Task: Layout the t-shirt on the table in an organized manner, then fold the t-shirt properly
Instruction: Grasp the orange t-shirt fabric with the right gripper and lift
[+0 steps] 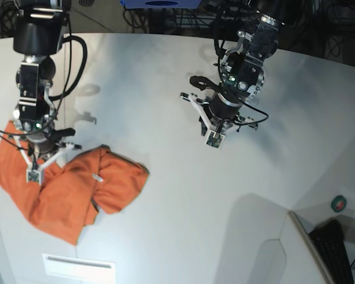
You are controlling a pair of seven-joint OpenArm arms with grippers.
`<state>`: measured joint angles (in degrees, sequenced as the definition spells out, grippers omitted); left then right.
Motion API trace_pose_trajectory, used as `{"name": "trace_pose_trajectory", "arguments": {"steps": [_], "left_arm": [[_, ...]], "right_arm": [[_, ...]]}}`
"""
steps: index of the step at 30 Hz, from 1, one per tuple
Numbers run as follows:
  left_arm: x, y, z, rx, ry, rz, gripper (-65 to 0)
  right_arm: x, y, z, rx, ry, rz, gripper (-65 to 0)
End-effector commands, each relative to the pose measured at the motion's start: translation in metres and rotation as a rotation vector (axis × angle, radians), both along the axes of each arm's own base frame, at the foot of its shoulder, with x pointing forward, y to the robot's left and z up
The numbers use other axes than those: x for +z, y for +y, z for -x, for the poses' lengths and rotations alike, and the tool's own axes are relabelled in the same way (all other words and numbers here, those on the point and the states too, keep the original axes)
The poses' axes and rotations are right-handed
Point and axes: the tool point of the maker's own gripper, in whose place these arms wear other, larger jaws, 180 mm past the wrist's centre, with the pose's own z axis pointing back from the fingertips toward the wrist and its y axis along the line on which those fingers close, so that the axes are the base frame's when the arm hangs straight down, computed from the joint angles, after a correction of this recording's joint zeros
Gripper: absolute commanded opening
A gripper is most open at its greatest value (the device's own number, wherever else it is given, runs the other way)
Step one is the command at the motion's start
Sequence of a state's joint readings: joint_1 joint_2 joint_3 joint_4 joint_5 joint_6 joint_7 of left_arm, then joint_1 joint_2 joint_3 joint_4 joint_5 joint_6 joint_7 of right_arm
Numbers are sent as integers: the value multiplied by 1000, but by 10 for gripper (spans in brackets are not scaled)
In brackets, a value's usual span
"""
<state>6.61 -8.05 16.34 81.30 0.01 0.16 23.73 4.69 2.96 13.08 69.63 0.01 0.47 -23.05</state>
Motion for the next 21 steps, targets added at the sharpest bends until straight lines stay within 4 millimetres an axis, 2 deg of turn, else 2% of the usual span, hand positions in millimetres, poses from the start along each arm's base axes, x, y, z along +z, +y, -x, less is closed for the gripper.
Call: {"name": "trace_pose_trajectory", "arguments": {"steps": [1, 2, 4, 7, 12, 13, 15, 19, 21], "left_arm": [[5, 0, -5, 5, -24, 11, -650], [2, 2, -4, 7, -17, 5, -650], [5, 9, -3, 29, -25, 8, -650], [13, 50, 6, 152, -40, 4, -650], [27, 120, 20, 334, -76, -38, -650], [31, 134, 23, 368, -91, -47, -650], [37, 165, 29, 443, -114, -72, -650], [41, 205, 43, 589, -121, -82, -650], [43, 217, 48, 646, -122, -45, -650]], "right_arm": [[9, -2, -16, -4, -36, 5, -650], [9, 0, -22, -5, -33, -4, -650], [13, 27, -34, 60, -42, -11, -650], [29, 79, -47, 224, -86, 19, -650], [31, 156, -49, 424, -88, 17, -650], [31, 170, -51, 447, -87, 9, -594], [26, 188, -54, 479, -70, -2, -503], [10, 206, -65, 498, 5, -13, -449], [2, 211, -70, 503, 45, -13, -404]]}}
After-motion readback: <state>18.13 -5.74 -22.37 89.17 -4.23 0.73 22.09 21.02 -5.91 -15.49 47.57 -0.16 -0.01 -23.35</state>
